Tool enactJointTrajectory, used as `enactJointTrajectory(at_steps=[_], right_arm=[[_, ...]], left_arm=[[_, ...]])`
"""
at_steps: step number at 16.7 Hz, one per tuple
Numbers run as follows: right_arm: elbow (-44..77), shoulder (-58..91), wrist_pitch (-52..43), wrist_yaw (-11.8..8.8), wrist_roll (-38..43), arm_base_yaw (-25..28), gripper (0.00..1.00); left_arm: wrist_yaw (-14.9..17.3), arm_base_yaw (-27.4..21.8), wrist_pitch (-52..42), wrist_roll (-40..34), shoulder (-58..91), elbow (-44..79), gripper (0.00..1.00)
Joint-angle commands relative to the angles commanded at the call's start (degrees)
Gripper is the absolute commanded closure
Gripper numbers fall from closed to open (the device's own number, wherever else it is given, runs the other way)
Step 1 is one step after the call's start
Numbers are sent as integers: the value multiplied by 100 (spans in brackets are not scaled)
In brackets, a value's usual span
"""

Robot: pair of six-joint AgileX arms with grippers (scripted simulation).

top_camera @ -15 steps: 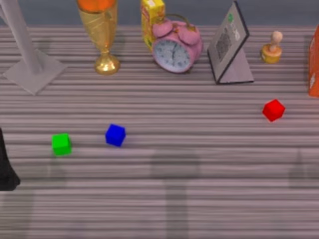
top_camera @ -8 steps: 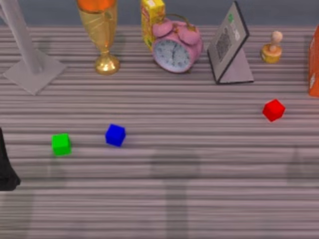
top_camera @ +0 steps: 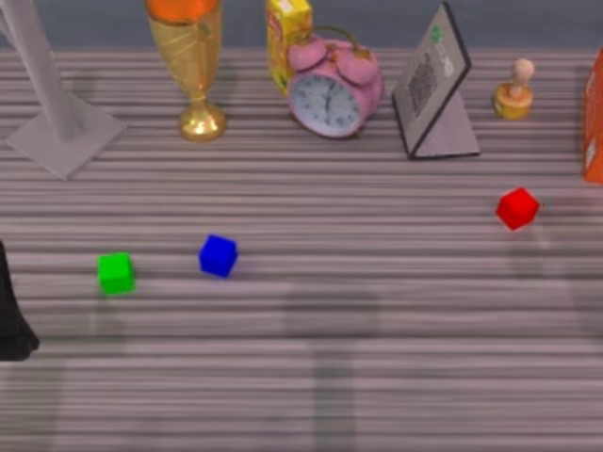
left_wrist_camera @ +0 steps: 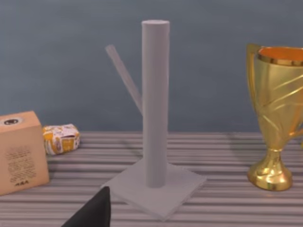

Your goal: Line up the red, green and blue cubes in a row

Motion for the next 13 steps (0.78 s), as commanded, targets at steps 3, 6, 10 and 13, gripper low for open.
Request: enactJointTrajectory(at_steps=[3, 6, 10, 13], right_arm=[[1634, 2140, -1039, 19, -289, 140, 0], [3157, 4114, -2033, 33, -563, 279, 0], [4907, 6171, -3134, 38, -865, 438, 0], [5973, 7299, -3723, 31, -1032, 527, 0]], left_arm=[[0, 0, 0, 0, 0, 0, 0], [0, 0, 0, 0, 0, 0, 0], [0, 0, 0, 0, 0, 0, 0], [0, 0, 0, 0, 0, 0, 0]])
